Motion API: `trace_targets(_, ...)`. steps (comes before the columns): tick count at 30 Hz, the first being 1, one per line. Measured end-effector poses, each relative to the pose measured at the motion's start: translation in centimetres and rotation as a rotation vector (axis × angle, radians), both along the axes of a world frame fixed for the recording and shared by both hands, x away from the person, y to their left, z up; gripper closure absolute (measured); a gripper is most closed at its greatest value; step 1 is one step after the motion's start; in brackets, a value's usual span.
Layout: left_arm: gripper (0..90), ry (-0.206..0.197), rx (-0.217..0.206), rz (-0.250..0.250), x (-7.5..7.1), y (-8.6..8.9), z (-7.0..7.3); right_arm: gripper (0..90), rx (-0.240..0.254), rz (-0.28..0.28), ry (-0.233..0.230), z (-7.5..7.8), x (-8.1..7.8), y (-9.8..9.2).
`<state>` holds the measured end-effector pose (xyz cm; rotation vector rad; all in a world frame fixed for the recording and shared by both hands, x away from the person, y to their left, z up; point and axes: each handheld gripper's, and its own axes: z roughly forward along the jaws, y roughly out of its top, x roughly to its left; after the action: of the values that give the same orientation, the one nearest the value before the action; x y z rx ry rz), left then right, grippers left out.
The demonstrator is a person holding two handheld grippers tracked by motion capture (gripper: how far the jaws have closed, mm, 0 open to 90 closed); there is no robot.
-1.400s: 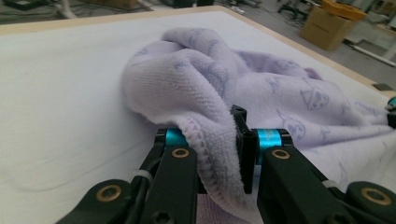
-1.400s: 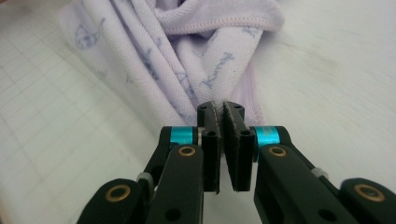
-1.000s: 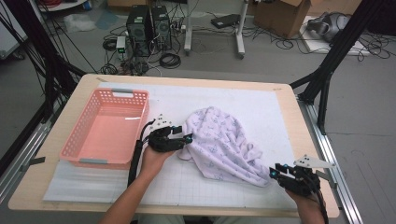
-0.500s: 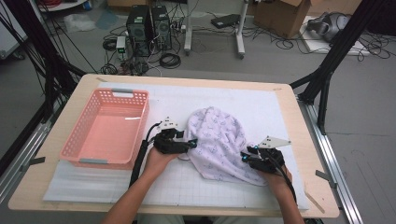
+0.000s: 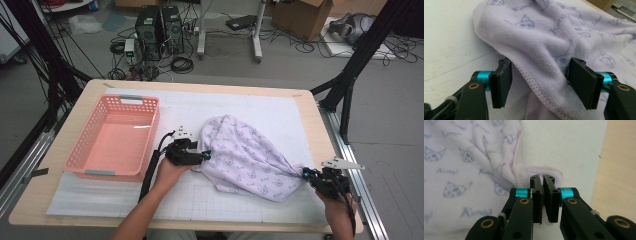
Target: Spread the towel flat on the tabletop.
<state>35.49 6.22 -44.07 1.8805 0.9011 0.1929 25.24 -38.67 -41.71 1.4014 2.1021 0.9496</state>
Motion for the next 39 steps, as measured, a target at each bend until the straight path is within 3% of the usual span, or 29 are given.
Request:
trace_targets(2, 38.8, 0.003, -0.001, -0.008, 0.0, -0.1, -0.1, 78.3, 0.003, 0.005, -0.005, 0.2, -0.2, -0.3)
trace_targets(4, 39.0, 0.018, -0.002, -0.015, 0.1, -0.3, -0.3, 63.1, 0.012, 0.001, -0.044, 0.5, -0.4, -0.4)
trace_targets(8, 36.8, 0.04, 0.013, -0.023, 0.1, -1.5, -0.7, 57.6, 0.075, -0.016, -0.123, 1.3, -0.1, -0.6)
trace_targets(10, 36.0, 0.042, 0.034, -0.033, 0.2, -2.1, -1.0, 56.2, 0.096, -0.006, -0.13, 1.4, 0.5, -0.4)
trace_targets(12, 37.1, 0.051, 0.09, -0.036, 0.3, -2.7, -1.1, 56.0, 0.097, 0.021, -0.116, 1.1, 1.4, 0.3)
trace_targets(13, 40.5, 0.053, 0.092, -0.041, 0.3, -2.9, -1.0, 55.1, 0.096, 0.035, -0.111, 0.9, 1.8, 0.7)
trace_targets(14, 56.9, 0.06, 0.099, -0.054, 0.4, -3.0, -0.9, 55.0, 0.096, 0.049, -0.104, 0.7, 2.4, 1.1)
trace_targets(15, 68.7, 0.045, 0.133, -0.056, 0.4, -3.2, -0.6, 54.8, 0.102, 0.053, -0.097, 0.5, 2.8, 1.4)
trace_targets(17, 77.4, -0.015, 0.162, -0.004, 0.6, -3.0, 0.2, 54.9, 0.112, 0.071, -0.084, 0.0, 3.8, 2.2)
trace_targets(21, 79.5, -0.071, 0.105, 0.198, 2.1, -0.8, 1.7, 55.1, 0.117, 0.082, -0.067, -0.5, 4.7, 3.0)
trace_targets(25, 79.6, -0.127, 0.067, 0.301, 3.8, 0.3, 2.6, 55.1, 0.153, 0.077, -0.074, -0.5, 5.1, 3.2)
trace_targets(27, 79.4, -0.132, 0.068, 0.305, 4.3, 0.4, 2.5, 55.0, 0.171, 0.081, -0.073, -0.5, 5.5, 3.4)
trace_targets(29, 77.3, -0.108, 0.061, 0.297, 4.6, 0.3, 2.1, 54.7, 0.185, 0.091, -0.068, -0.5, 6.0, 3.8)
trace_targets(30, 72.6, -0.094, 0.055, 0.296, 4.6, 0.3, 1.9, 54.0, 0.197, 0.093, -0.065, -0.5, 6.4, 4.0)
trace_targets(32, 51.3, -0.056, 0.03, 0.308, 4.7, 0.3, 1.8, 50.8, 0.204, 0.113, -0.046, -0.8, 7.1, 4.8)
trace_targets(33, 44.2, -0.058, 0.016, 0.307, 4.6, 0.3, 1.8, 50.5, 0.197, 0.137, -0.023, -1.0, 7.5, 5.4)
trace_targets(36, 42.8, -0.102, 0.016, 0.273, 4.1, 0.3, 2.2, 51.3, 0.113, 0.198, 0.048, -2.2, 8.5, 7.3)
trace_targets(37, 42.6, -0.112, 0.02, 0.256, 4.0, 0.2, 2.3, 54.1, 0.079, 0.207, 0.069, -2.7, 8.8, 7.6)
trace_targets(38, 42.2, -0.119, 0.019, 0.247, 3.8, 0.2, 2.4, 63.1, 0.049, 0.201, 0.057, -2.8, 8.8, 7.9)
trace_targets(39, 41.8, -0.123, 0.017, 0.24, 3.7, 0.2, 2.4, 82.6, 0.03, 0.215, 0.05, -2.7, 8.9, 7.8)
